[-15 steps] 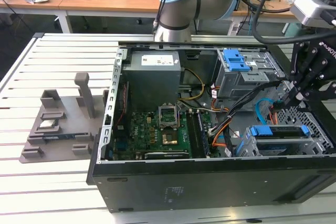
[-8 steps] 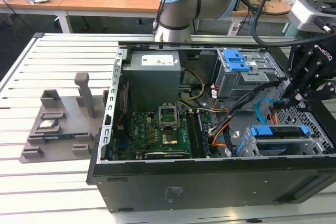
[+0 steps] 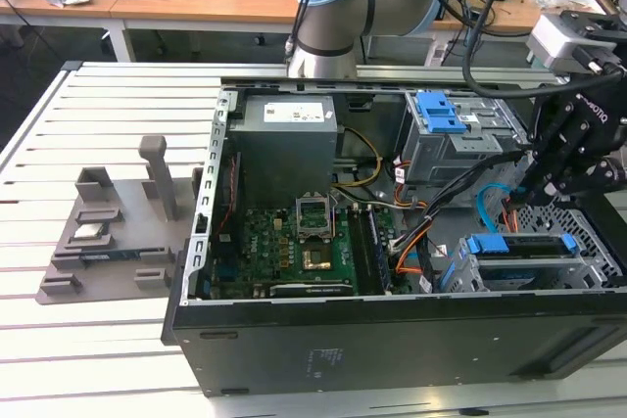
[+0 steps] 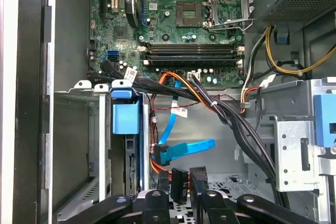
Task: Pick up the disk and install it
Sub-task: 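Insert the first disk wire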
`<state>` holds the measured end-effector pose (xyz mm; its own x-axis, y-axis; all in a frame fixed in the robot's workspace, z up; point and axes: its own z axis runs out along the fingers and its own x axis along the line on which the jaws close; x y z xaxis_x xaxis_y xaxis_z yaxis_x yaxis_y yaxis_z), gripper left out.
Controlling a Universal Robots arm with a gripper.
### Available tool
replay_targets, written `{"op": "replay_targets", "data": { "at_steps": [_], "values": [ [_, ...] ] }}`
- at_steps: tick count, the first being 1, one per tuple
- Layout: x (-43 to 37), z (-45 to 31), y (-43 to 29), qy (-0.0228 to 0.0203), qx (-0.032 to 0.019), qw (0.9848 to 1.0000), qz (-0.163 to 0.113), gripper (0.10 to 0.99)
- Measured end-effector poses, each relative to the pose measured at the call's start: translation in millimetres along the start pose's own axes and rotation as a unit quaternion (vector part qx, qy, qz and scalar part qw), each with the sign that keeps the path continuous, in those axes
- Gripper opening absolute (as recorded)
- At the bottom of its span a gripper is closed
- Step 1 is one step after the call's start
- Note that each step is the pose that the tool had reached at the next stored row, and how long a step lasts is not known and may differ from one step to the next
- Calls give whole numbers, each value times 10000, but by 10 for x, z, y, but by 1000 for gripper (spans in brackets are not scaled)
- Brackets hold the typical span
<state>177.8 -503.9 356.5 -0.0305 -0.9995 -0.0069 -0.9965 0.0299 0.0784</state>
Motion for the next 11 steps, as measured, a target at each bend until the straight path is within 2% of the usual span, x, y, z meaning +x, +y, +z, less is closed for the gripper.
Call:
{"op": "replay_targets", "data": {
  "at_steps": [3,4,5,7,8,9,10,11],
  "values": [
    [0,0,0,2,0,10000,0,302],
    [0,0,0,3,0,10000,0,286],
    [0,0,0,3,0,10000,0,220],
    [0,0,0,4,0,10000,0,220],
    [0,0,0,6,0,10000,0,165],
    [2,0,0,8,0,10000,1,165],
    [95,1,-3,37,1,10000,3,165],
    [195,5,-6,86,3,10000,7,165]
  ]
}}
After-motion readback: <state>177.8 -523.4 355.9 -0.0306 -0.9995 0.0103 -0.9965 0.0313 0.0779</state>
